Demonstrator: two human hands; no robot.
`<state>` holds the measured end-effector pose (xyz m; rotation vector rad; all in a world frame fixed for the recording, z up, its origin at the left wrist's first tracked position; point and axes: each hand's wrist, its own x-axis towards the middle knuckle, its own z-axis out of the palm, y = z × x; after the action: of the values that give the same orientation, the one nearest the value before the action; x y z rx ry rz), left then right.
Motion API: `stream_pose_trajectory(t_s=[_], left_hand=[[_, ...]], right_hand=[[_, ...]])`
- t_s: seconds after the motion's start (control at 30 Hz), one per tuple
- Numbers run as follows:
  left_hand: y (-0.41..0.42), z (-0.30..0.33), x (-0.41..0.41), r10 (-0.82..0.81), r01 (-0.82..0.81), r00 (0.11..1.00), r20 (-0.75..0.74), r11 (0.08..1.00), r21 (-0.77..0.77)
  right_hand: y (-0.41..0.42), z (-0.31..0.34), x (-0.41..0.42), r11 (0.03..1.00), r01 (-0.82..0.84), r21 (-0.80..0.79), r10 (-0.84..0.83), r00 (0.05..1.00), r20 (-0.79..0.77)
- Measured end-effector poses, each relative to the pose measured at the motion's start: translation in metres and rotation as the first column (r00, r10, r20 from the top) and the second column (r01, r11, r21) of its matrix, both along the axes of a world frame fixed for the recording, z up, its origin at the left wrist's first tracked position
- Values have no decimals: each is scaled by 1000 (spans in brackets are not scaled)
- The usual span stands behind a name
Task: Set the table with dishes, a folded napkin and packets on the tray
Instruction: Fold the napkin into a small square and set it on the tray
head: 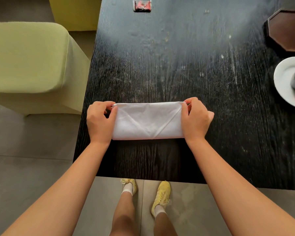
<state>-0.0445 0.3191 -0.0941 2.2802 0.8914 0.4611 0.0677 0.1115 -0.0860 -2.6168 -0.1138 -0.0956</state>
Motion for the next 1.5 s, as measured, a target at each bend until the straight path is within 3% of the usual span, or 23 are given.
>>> stream_pose_trajectory(t_s=[0.13,0.23,0.33,0.4,0.47,0.57,0.67,0.83,1.17,1.33,1.5], left_hand=[[-1,1,3,18,-18,1000,-13,1000,-19],[-10,11,3,13,-12,1000,-19,998,57],[-38,20,6,-198,215,975,-102,955,205],[-61,17,8,-367,419,901,-233,875,242],[-74,7,9,-440,527,821,-363,828,190],[-69,-12,7,-408,531,773,-486,836,143],[-59,-19,3,-433,572,757,-489,801,177],[-46,-21,-8,-421,575,772,-476,781,242],[-43,-17,-11,-262,399,836,-482,893,207],[-42,-18,-10,-273,423,809,-521,886,191],[-52,-11,-13,-245,394,858,-452,878,271]], right_hand=[[3,1,2,998,-6,-65,5,1000,-16],[5,9,-6,998,-1,-67,2,1000,29],[8,12,-29,969,-199,-147,220,965,141],[14,8,-47,890,-394,-229,418,906,68],[18,1,-57,826,-503,-255,508,860,-50],[20,-10,-56,778,-549,-306,518,836,-184],[15,-17,-49,740,-578,-345,527,816,-237],[-1,-20,-35,771,-505,-389,438,863,-252],[-12,-17,-30,786,-440,-434,344,895,-284],[-34,-7,-44,876,-252,-412,123,942,-313],[-49,13,-60,954,-80,-289,31,985,-171]])
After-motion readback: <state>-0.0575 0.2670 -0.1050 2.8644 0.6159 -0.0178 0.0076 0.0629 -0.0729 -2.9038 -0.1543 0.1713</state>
